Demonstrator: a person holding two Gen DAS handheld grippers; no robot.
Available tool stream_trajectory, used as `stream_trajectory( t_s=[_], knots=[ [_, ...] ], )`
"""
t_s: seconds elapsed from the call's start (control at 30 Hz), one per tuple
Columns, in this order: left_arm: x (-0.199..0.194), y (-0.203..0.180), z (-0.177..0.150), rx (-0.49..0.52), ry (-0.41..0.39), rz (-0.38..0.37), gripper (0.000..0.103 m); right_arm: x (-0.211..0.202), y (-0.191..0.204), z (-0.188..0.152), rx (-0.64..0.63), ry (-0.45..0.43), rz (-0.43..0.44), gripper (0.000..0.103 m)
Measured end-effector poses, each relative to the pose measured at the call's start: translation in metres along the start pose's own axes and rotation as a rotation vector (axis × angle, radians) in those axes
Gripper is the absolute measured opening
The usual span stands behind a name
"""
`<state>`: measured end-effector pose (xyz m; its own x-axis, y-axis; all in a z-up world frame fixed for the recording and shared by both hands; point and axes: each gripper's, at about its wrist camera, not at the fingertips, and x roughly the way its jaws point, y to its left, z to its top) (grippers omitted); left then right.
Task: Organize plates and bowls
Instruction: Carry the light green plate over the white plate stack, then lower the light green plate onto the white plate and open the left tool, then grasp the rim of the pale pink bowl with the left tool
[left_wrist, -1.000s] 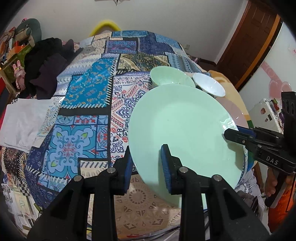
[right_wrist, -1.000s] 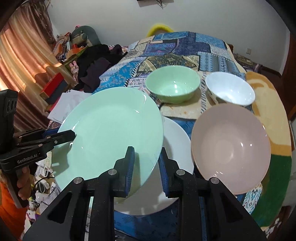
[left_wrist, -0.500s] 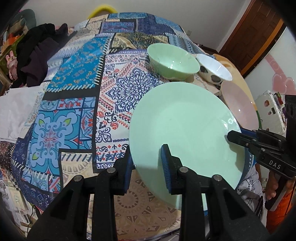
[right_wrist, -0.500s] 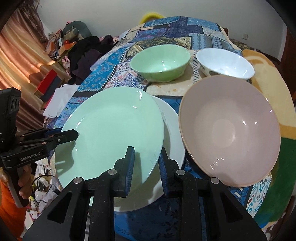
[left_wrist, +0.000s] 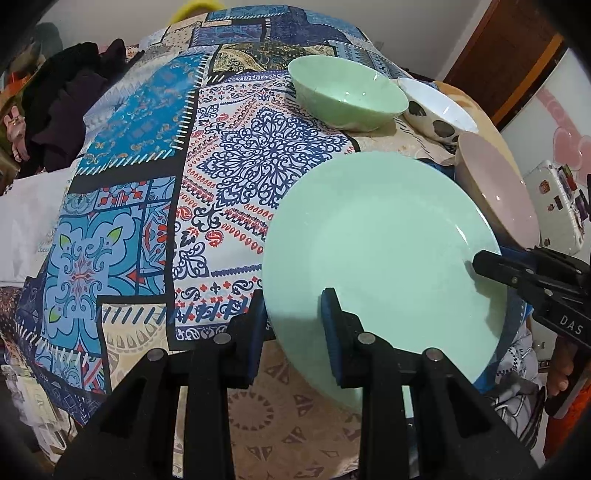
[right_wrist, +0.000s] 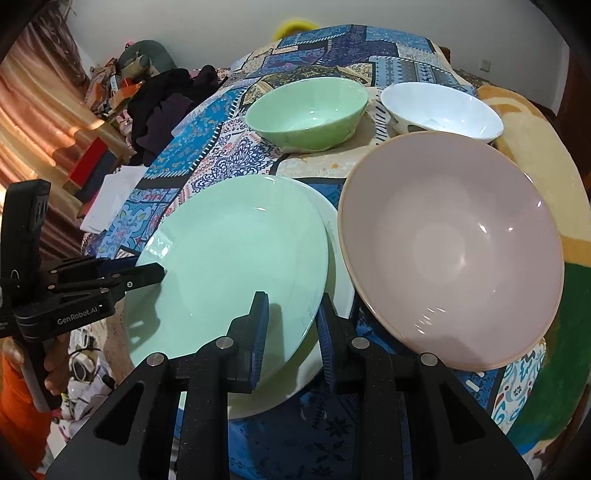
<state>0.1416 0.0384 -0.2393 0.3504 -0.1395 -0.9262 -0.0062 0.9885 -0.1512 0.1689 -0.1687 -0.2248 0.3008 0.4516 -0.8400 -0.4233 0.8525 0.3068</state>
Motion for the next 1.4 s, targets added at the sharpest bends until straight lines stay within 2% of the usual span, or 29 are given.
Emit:
stream_trajectory(
  t_s=[0.2, 0.4, 0.63, 0.8, 0.9, 1.17, 1.4],
  knots=[
    [0.001, 0.000, 0.001, -0.002, 0.001, -0.004, 0.029, -0.001, -0.002, -0.001, -0.001, -0.005, -0.004, 0.023],
    [-0.002, 0.002, 0.001, -0.014, 0.000, -0.015, 0.029, -0.014, -0.002, -0.003, -0.021, -0.034, -0.052, 0.024],
    [-0.029, 0.000, 0.008, -0.018, -0.072, -0.010, 0.029, -0.039, -0.007, -0.002, -0.024, -0.099, -0.069, 0.025],
    [-0.053, -0.013, 0.020, -0.003, -0.137, -0.022, 0.029, -0.059, -0.012, 0.002, -0.015, -0.164, -0.089, 0.029],
    [-0.062, -0.025, 0.030, 0.014, -0.165, -0.027, 0.031, -0.070, -0.017, 0.005, -0.005, -0.208, -0.114, 0.045],
    [-0.063, -0.061, 0.053, 0.055, -0.225, -0.044, 0.059, -0.086, -0.042, 0.006, 0.033, -0.276, -0.195, 0.056],
    [-0.039, -0.096, 0.073, 0.102, -0.187, -0.080, 0.060, -0.086, -0.072, 0.003, 0.080, -0.273, -0.255, 0.057]
  ],
)
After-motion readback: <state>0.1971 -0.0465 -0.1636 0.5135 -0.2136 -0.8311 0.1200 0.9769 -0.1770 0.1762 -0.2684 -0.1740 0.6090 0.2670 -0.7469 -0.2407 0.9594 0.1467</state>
